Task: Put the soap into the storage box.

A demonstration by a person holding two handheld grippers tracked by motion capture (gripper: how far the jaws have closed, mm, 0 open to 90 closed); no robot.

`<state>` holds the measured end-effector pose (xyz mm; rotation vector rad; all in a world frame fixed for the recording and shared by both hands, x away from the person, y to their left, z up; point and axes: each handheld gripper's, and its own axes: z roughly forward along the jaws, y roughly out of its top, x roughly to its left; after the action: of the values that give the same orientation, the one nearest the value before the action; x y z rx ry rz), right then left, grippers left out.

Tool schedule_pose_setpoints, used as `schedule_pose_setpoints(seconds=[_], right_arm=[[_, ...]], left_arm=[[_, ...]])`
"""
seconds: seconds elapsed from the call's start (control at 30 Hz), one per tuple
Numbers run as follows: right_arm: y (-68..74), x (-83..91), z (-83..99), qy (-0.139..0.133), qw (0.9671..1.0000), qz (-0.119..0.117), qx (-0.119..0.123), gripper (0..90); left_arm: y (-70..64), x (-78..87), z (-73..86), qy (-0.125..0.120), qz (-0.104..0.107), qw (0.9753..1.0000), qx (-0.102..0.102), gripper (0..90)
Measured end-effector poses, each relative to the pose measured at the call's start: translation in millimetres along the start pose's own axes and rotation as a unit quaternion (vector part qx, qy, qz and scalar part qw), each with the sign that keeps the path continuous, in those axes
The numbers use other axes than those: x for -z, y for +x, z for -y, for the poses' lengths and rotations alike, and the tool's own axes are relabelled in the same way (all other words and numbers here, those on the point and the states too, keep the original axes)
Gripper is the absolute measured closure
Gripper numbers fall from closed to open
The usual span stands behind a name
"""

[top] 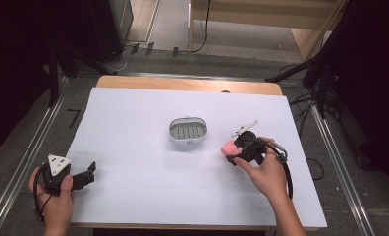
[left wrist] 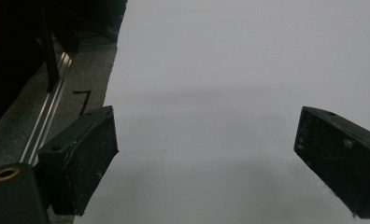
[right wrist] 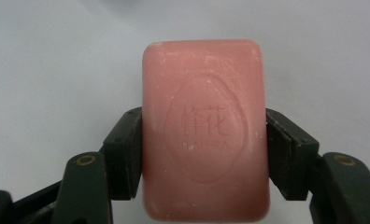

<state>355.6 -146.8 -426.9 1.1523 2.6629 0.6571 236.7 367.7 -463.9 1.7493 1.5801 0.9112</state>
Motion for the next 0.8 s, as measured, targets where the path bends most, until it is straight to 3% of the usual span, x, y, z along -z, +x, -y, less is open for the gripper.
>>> schedule_pose_setpoints(seconds=[0.1,0.8], right_arm=[[1.6,-2.9,-5.1,-0.005,0.9998,-0.004,0.017,38.2],[7.9,-8.5,-23.3,-0.016,0.9966,-0.036,0.072,38.3]], left_arm=[[0.2,-0.1,0.0,0.000,0.001,1.0000,0.001,6.5],[1.3,-0.5,-0.2,0.002,0.005,1.0000,0.004,6.5]])
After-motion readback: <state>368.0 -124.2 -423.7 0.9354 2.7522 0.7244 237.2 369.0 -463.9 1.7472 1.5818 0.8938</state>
